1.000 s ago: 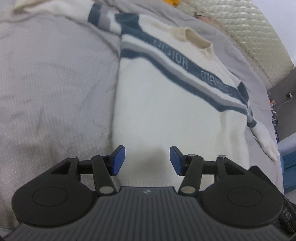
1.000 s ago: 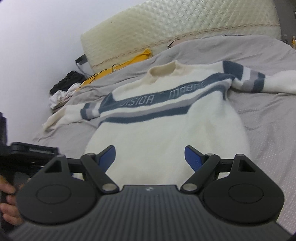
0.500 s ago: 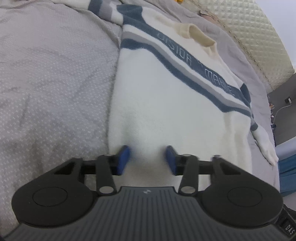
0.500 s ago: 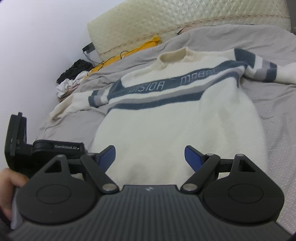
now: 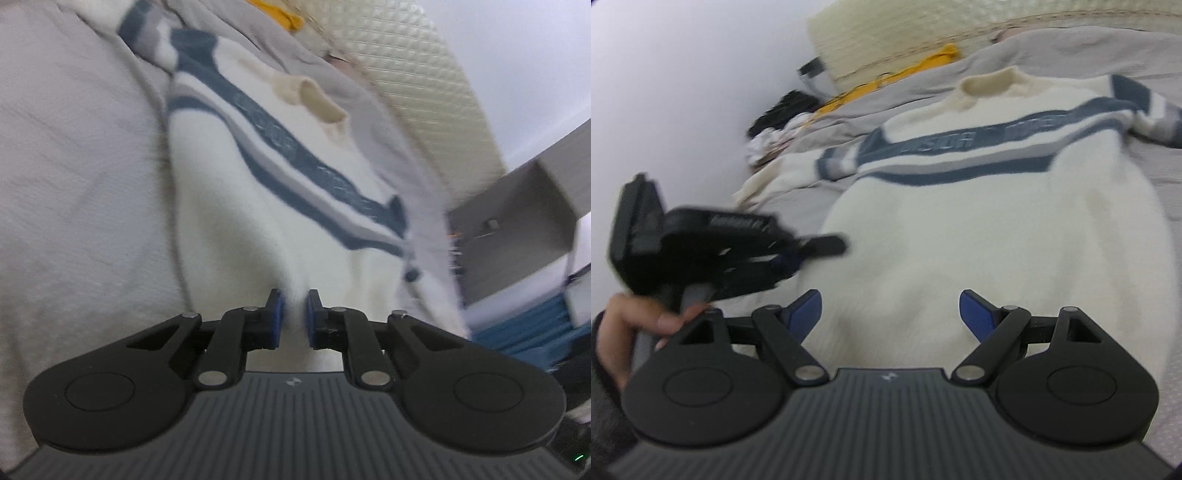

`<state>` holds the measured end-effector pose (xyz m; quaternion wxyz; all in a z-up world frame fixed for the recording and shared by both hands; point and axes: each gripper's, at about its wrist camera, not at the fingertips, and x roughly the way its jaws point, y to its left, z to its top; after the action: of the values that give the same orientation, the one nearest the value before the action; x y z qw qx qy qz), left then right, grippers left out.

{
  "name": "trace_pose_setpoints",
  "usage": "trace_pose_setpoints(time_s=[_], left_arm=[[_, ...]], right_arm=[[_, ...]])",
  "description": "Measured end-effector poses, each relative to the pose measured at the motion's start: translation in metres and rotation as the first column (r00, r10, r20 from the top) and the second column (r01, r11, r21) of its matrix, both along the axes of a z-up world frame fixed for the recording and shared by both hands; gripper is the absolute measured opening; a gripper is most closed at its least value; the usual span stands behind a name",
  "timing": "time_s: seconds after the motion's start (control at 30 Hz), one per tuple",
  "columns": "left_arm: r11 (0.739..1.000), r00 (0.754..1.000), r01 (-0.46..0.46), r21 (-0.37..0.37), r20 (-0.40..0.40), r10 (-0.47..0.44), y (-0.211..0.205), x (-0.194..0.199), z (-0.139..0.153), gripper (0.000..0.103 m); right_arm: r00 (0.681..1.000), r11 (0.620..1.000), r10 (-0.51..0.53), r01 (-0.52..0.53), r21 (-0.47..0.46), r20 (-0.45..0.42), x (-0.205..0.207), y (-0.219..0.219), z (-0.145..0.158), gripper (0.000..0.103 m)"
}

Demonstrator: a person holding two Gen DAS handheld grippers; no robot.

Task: Fold large clothes
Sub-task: 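Pinch the sweater hem with both grippers and pull it straight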

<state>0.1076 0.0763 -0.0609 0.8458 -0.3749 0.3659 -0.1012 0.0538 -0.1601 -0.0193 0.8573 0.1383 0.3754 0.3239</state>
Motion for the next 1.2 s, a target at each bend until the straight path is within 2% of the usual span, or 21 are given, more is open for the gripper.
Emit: trace_pose_setpoints(time_s=[0.1, 0.2, 0.43, 0.47, 0.53, 0.63, 0.7, 0.73, 0.87, 1.0, 1.1, 1.2], left_arm=[[0.998, 1.0, 0.022, -0.059, -0.001, -0.022, 0.001, 0.01, -0.004, 0.016], [0.995, 0.998, 0.059, -0.075, 0.005, -0.059, -0.003, 0.022, -0.004, 0.016], [0.989, 0.995, 0.095, -0.112, 0.016, -0.094, -0.004, 0.037, -0.014, 0.016], [0.988, 0.995, 0.097, -0.119, 0.015, -0.096, -0.004, 0.038, -0.015, 0.019], [0.987, 0.995, 0.102, -0.122, 0.011, -0.102, -0.003, 0.039, -0.016, 0.022], [0.985, 0.995, 0.095, -0.143, 0.014, -0.094, 0.001, 0.037, -0.018, 0.03], [0.986, 0.997, 0.077, -0.148, 0.015, -0.076, 0.004, 0.035, -0.019, 0.048], [0.987, 0.998, 0.063, -0.147, 0.012, -0.062, 0.004, 0.033, -0.019, 0.05], [0.984, 1.0, 0.0, -0.177, -0.03, -0.006, 0.009, 0.022, -0.026, 0.052], [0.979, 0.985, -0.039, -0.202, -0.173, 0.003, 0.007, 0.019, -0.048, 0.052], [0.975, 0.972, -0.022, -0.222, -0.232, -0.031, 0.001, 0.024, -0.06, 0.052], [0.976, 0.971, 0.018, -0.218, -0.229, -0.069, -0.01, 0.031, -0.064, 0.052]], right_arm=[[0.998, 0.998, 0.057, -0.057, 0.006, 0.017, -0.005, 0.008, 0.004, 0.083], [0.996, 0.997, 0.08, -0.08, -0.023, 0.041, -0.008, 0.013, 0.006, 0.083], [0.997, 0.992, 0.064, -0.059, -0.115, 0.036, 0.005, 0.024, -0.006, 0.083], [0.998, 0.99, 0.054, -0.048, -0.136, 0.044, 0.007, 0.026, -0.007, 0.083], [0.999, 0.987, 0.027, -0.02, -0.16, 0.042, 0.012, 0.027, -0.01, 0.061], [1.0, 0.986, -0.021, 0.022, -0.166, 0.005, 0.019, 0.018, -0.014, 0.04], [0.998, 0.987, -0.053, 0.05, -0.154, -0.018, 0.022, 0.011, -0.016, 0.038], [0.997, 0.988, -0.072, 0.067, -0.139, -0.031, 0.025, 0.006, -0.017, 0.038], [0.982, 0.987, -0.154, 0.147, -0.069, -0.107, 0.038, -0.014, -0.022, 0.038], [0.947, 0.972, -0.224, 0.234, 0.014, -0.229, 0.05, -0.035, -0.035, 0.038], [0.927, 0.962, -0.248, 0.269, 0.04, -0.28, 0.052, -0.043, -0.041, 0.039], [0.92, 0.958, -0.252, 0.281, 0.055, -0.299, 0.051, -0.044, -0.043, 0.039]])
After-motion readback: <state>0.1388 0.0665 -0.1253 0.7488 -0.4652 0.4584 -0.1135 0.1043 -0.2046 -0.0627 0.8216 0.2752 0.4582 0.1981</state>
